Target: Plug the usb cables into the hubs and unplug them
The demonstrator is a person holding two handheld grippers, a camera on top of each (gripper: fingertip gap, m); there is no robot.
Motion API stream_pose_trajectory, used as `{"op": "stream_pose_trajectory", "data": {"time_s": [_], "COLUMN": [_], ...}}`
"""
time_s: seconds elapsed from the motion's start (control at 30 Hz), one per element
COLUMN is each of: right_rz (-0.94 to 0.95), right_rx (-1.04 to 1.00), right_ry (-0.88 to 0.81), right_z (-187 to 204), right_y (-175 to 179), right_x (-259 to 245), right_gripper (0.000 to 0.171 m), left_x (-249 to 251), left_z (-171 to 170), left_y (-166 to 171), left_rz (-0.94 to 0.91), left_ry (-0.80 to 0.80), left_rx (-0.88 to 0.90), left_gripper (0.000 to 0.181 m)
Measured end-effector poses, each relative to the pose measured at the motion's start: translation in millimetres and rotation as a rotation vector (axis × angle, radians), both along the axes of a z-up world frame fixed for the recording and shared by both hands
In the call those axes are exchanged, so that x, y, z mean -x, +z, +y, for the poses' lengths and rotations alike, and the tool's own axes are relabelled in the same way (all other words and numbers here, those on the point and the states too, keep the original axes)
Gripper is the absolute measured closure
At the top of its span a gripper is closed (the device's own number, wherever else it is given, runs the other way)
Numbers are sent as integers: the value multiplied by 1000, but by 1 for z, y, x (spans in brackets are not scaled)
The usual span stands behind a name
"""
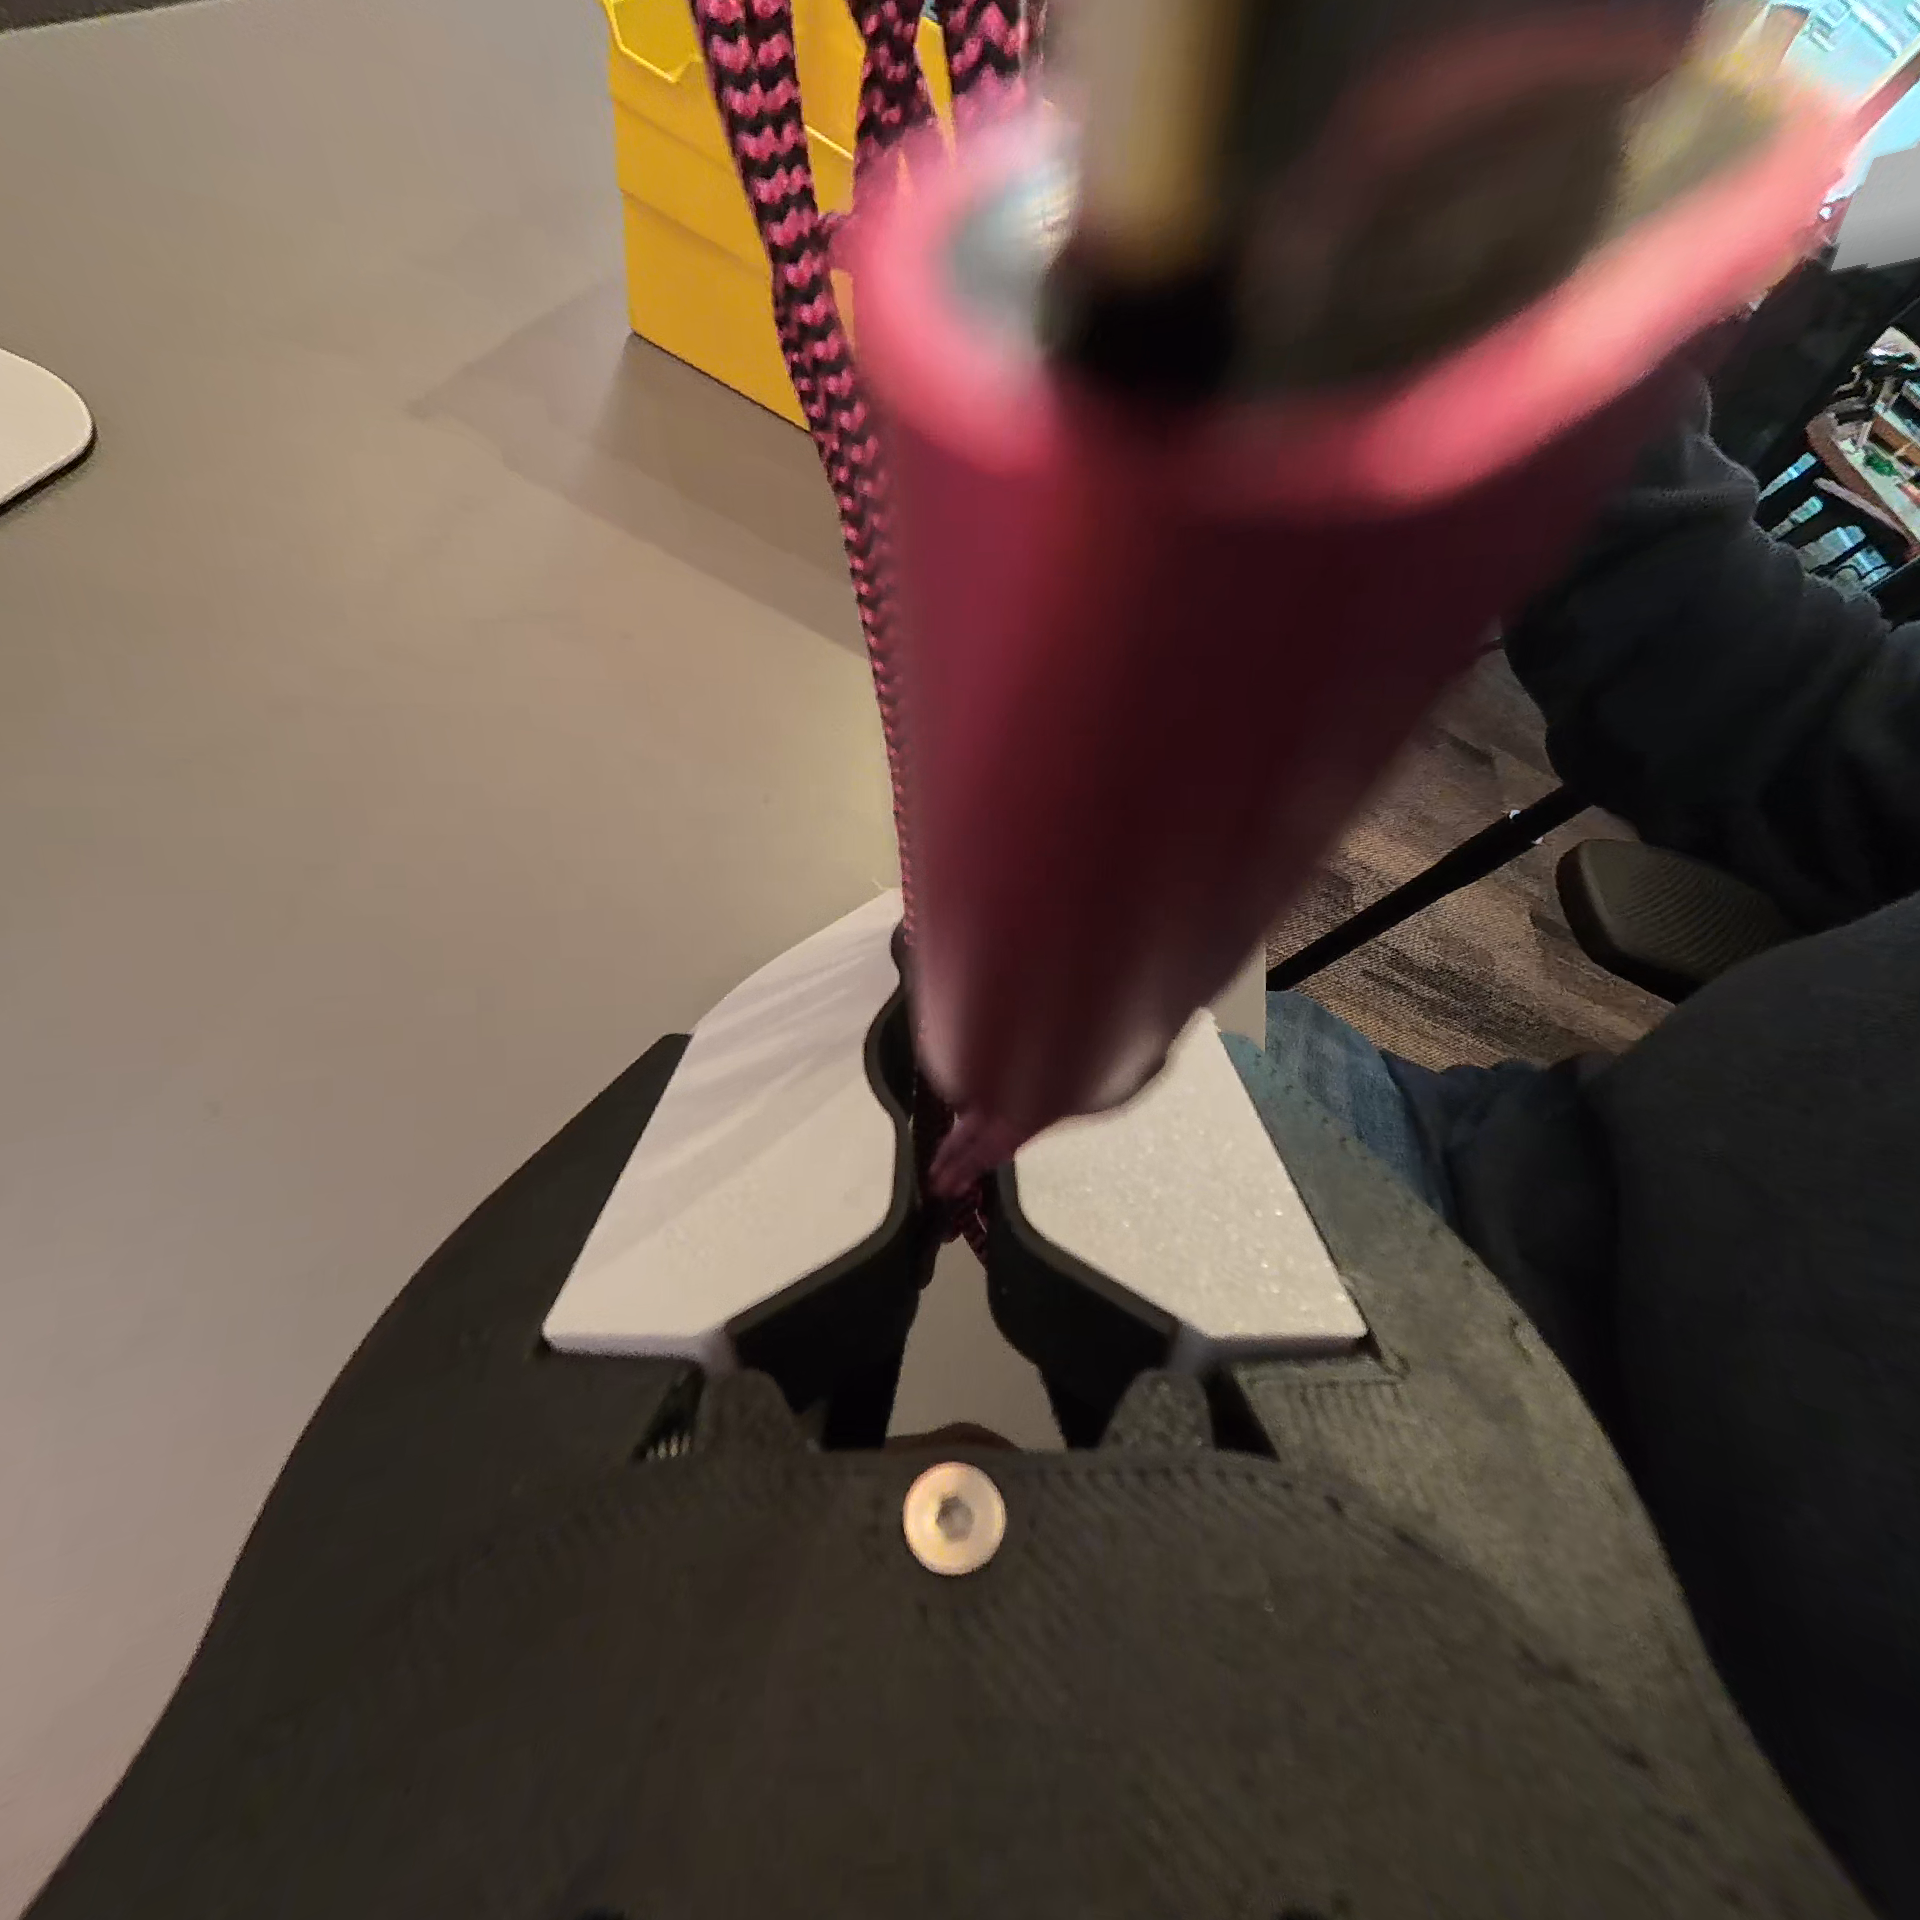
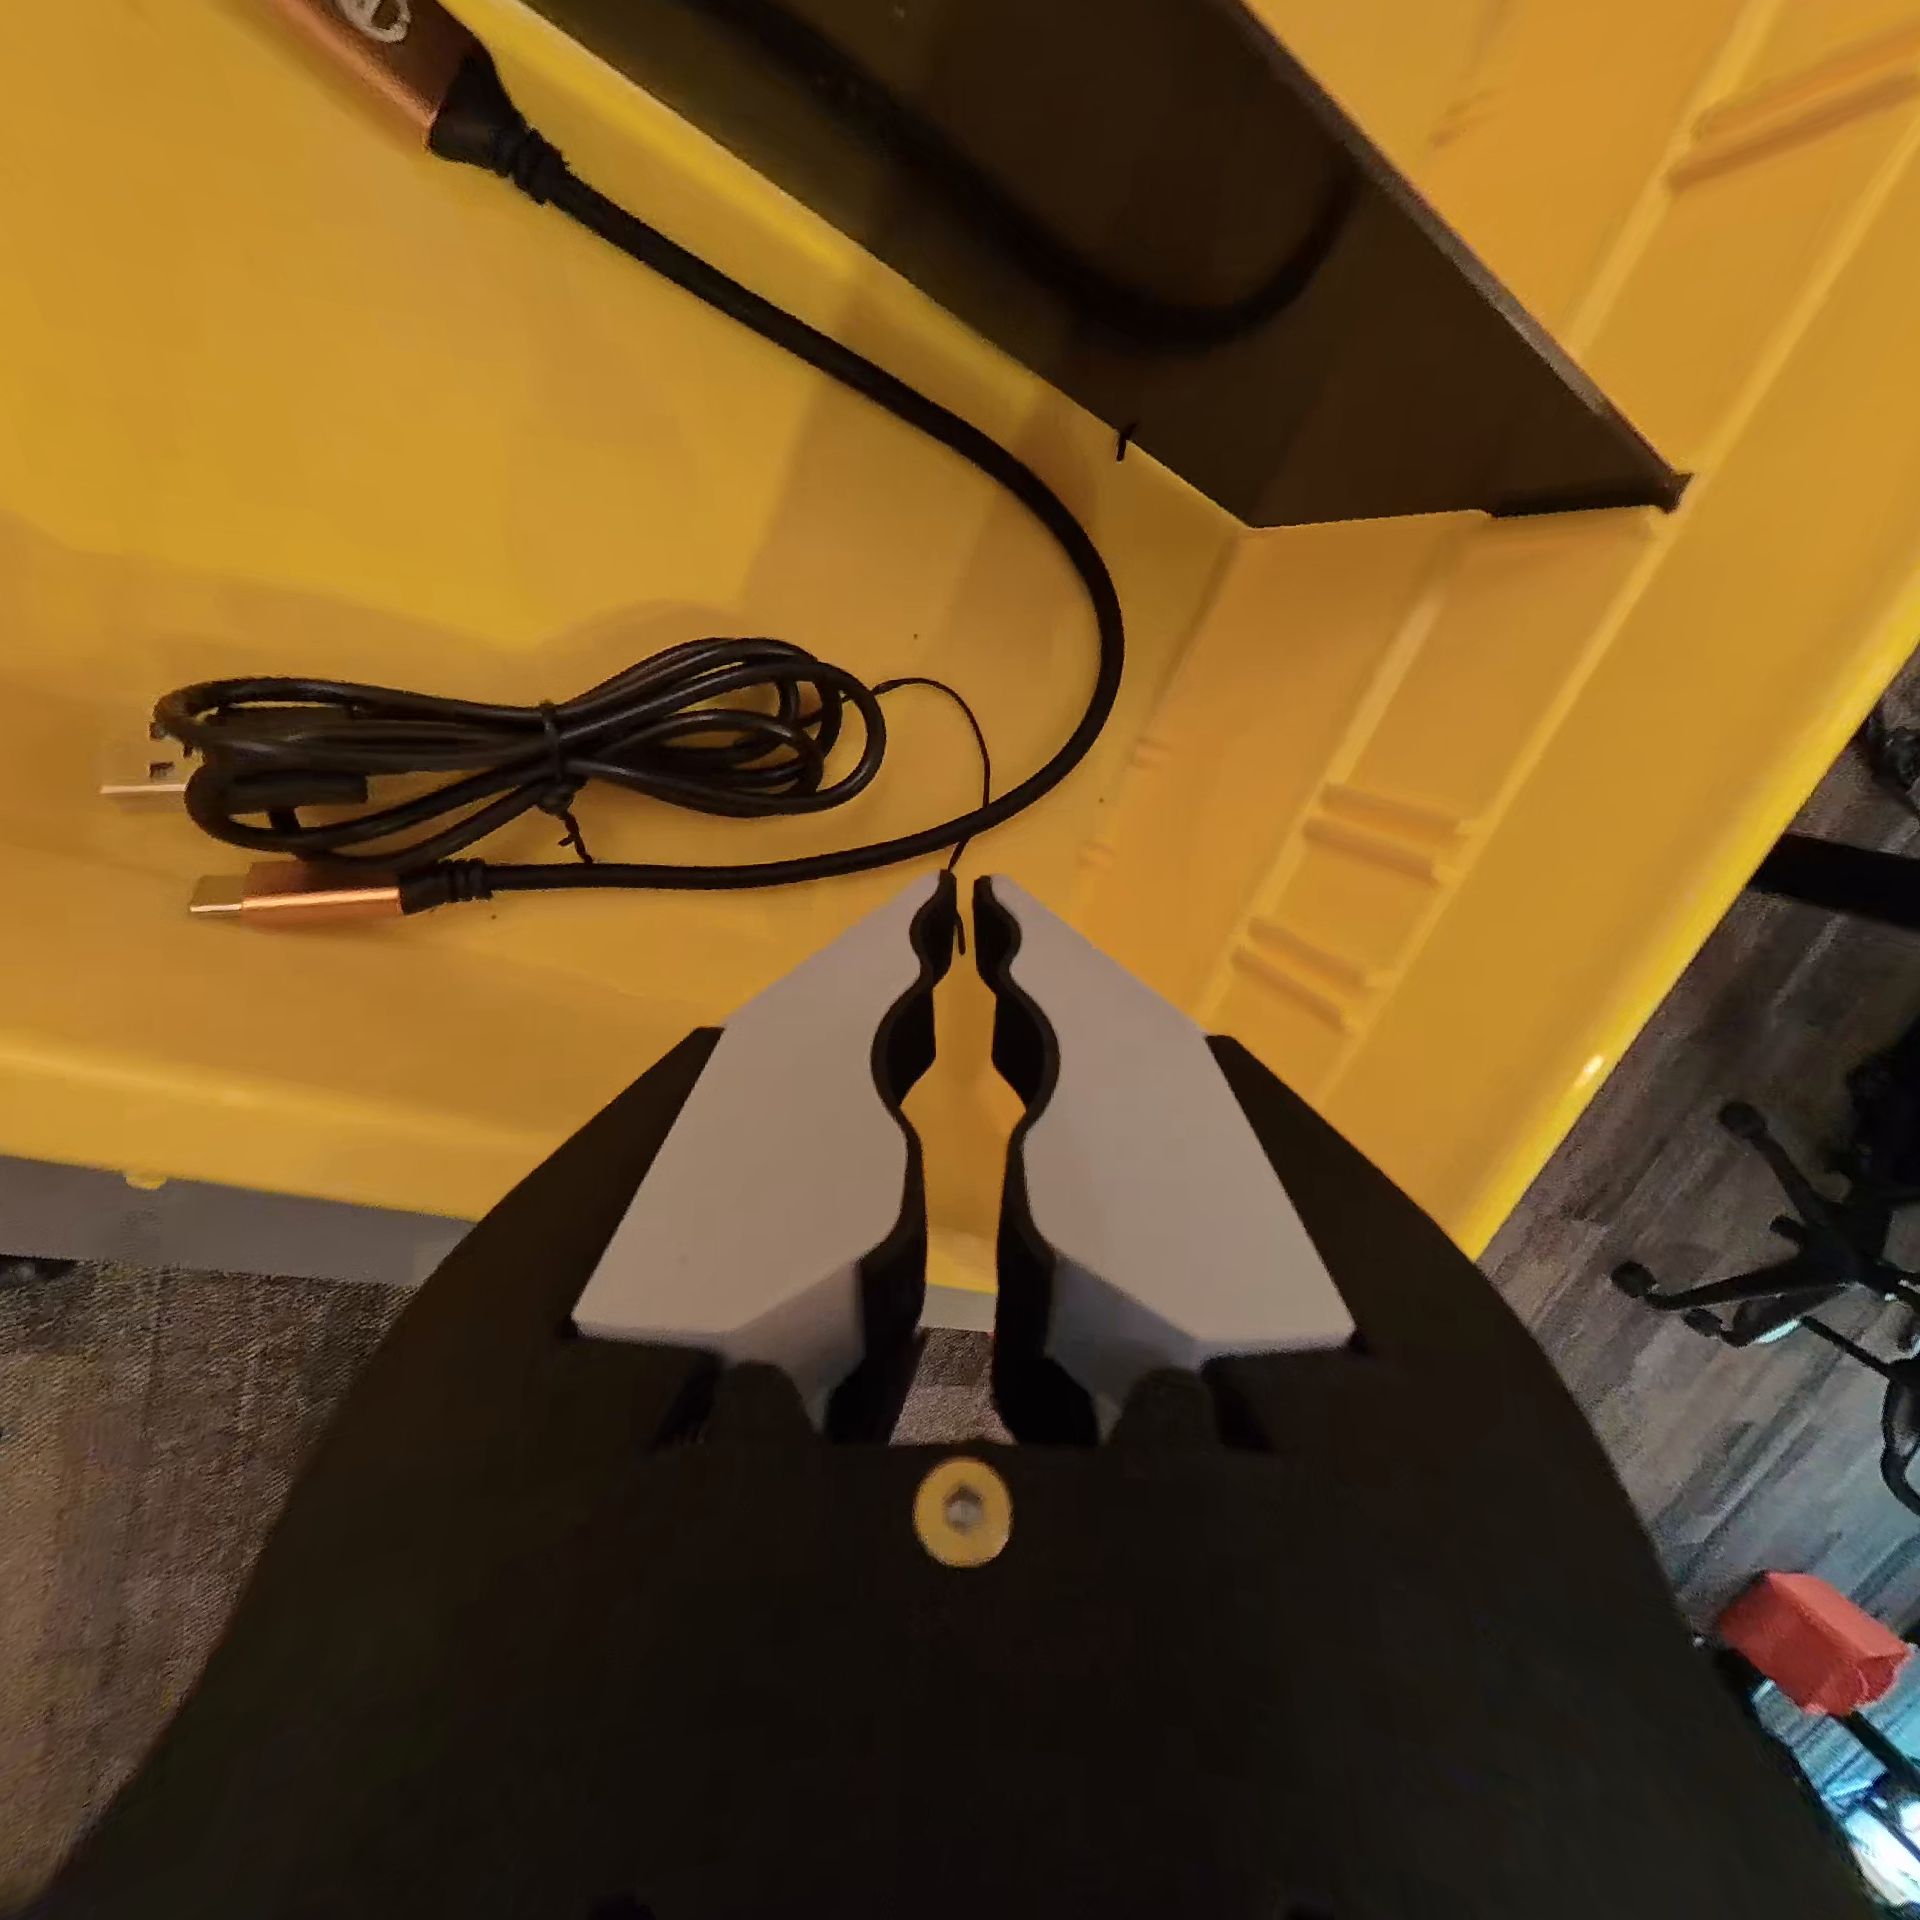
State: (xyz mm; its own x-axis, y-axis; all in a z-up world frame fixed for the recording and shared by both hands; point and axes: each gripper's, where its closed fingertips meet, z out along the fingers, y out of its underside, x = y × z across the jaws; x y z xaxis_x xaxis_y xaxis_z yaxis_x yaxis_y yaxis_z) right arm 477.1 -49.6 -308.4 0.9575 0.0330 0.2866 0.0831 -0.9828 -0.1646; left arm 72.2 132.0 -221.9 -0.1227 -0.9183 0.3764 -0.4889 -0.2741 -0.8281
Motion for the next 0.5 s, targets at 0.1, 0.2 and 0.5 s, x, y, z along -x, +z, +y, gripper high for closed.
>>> {"op": "stream_pose_trajectory", "data": {"time_s": [0.1,0.2,0.5], "right_rz": [52,128,181], "right_rx": [69,159,230], "right_ry": [-35,-35,-41], "right_z": [-2,-3,-4], "right_y": [-5,-11,-14], "right_x": [-1,3,-4], "right_gripper": [166,162,171], "left_x": [0,2,9], "left_z": [-1,-1,2], "left_y": [-2,-3,-2], "left_rz": [4,3,-21], "left_ry": [-10,-11,-8], "left_rx": [2,2,14], "left_gripper": [172,172,172]}}
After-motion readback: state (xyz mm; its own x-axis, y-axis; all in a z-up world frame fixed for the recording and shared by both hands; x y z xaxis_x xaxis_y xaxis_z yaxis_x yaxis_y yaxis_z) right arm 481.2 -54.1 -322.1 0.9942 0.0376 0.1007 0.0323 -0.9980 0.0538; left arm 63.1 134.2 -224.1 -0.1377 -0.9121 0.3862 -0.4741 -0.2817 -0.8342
